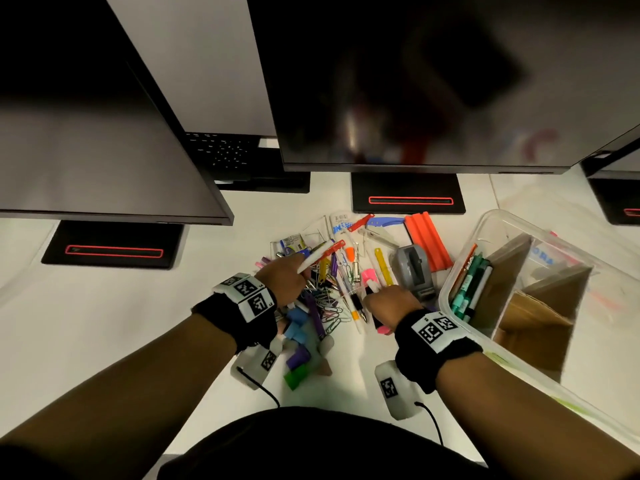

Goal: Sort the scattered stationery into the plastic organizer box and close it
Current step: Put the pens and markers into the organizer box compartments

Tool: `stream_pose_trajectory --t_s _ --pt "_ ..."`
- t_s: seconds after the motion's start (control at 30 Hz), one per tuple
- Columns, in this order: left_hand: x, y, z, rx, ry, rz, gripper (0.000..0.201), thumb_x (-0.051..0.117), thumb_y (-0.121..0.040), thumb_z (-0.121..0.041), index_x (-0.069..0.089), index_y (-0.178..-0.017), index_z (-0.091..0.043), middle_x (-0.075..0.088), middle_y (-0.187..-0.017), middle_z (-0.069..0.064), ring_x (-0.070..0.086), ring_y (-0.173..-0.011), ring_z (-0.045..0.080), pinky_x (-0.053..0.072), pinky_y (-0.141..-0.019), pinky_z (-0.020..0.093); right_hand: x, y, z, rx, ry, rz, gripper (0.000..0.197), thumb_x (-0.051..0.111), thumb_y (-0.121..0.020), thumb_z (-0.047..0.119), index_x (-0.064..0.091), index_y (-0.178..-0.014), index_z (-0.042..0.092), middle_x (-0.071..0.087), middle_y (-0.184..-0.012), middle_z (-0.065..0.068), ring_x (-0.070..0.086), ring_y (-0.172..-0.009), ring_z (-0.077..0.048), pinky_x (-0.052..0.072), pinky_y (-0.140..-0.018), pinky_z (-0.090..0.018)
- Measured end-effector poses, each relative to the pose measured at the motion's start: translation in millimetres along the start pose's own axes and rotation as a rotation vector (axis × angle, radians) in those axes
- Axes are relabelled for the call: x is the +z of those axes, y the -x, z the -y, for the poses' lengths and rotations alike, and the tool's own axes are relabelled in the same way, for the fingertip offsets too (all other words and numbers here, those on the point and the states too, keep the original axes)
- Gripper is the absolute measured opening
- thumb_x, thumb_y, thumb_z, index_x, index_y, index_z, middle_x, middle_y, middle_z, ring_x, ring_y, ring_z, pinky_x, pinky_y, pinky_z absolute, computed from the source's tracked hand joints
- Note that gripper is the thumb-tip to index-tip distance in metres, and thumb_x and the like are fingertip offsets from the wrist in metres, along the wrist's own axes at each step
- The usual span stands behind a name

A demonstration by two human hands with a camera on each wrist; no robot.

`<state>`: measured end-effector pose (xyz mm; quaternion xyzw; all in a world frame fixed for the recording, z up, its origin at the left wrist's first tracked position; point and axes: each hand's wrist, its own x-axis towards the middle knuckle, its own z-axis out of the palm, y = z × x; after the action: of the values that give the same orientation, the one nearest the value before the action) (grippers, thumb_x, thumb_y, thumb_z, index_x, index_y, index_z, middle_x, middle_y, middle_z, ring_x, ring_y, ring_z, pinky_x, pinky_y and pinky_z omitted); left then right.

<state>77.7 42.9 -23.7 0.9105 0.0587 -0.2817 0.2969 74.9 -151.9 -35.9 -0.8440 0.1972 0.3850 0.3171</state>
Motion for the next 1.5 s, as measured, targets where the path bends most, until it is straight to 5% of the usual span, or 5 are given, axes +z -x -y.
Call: stream_pose_trajectory --t_s 0.23,0.4,1.07,1.37,1.5 --pt "10 11 -4 0.327 -0.500 0.231 0.027 0.054 -0.089 -0.022 0.059 -0.116 -0.021 0.058 -0.109 0.004 0.058 -0.098 0.023 0.045 -0.083 0.032 -4 7 -3 -0.085 -0.028 -0.156 0.024 0.058 -0.079 0.021 0.053 -0.057 0.012 0.054 -0.036 -0.002 0.052 -0.048 -0.015 0.037 -0.045 -0.022" --pt "24 12 -3 0.429 -0.723 0.264 0.029 0.051 -0.091 -0.017 0.056 -0.119 -0.023 0.050 -0.114 0.004 0.057 -0.098 0.024 0.044 -0.074 0.032 -1 16 -7 -0.187 -0.098 -0.252 0.019 0.060 -0.074 0.011 0.054 -0.091 0.006 0.062 -0.076 -0.008 0.059 -0.072 -0.027 0.046 -0.063 -0.027" --pt "21 5 3 0.321 -0.649 0.159 0.021 0.048 -0.091 -0.020 0.056 -0.110 -0.018 0.051 -0.116 0.004 0.059 -0.098 0.025 0.050 -0.084 0.039 22 2 -8 -0.367 0.417 -0.175 0.035 0.061 -0.082 0.021 0.049 -0.112 0.009 0.064 -0.112 -0.015 0.061 -0.104 -0.031 0.049 -0.085 -0.033" --pt "22 -8 -8 0.272 -0.508 0.041 0.029 0.046 -0.093 -0.018 0.054 -0.122 -0.019 0.049 -0.125 0.005 0.056 -0.109 0.025 0.047 -0.092 0.034 4 5 -7 -0.234 0.140 -0.146 0.020 0.061 -0.078 0.017 0.049 -0.093 0.008 0.060 -0.089 -0.013 0.064 -0.094 -0.033 0.040 -0.067 -0.027" --pt "23 -17 -10 0.260 -0.541 0.044 0.033 0.046 -0.093 -0.017 0.052 -0.126 -0.020 0.047 -0.128 0.005 0.054 -0.113 0.024 0.045 -0.096 0.034 0 7 -6 -0.280 -0.095 -0.172 0.061 0.062 -0.074 0.007 0.038 -0.130 0.008 0.067 -0.106 -0.019 0.067 -0.090 -0.032 0.055 -0.083 -0.039"
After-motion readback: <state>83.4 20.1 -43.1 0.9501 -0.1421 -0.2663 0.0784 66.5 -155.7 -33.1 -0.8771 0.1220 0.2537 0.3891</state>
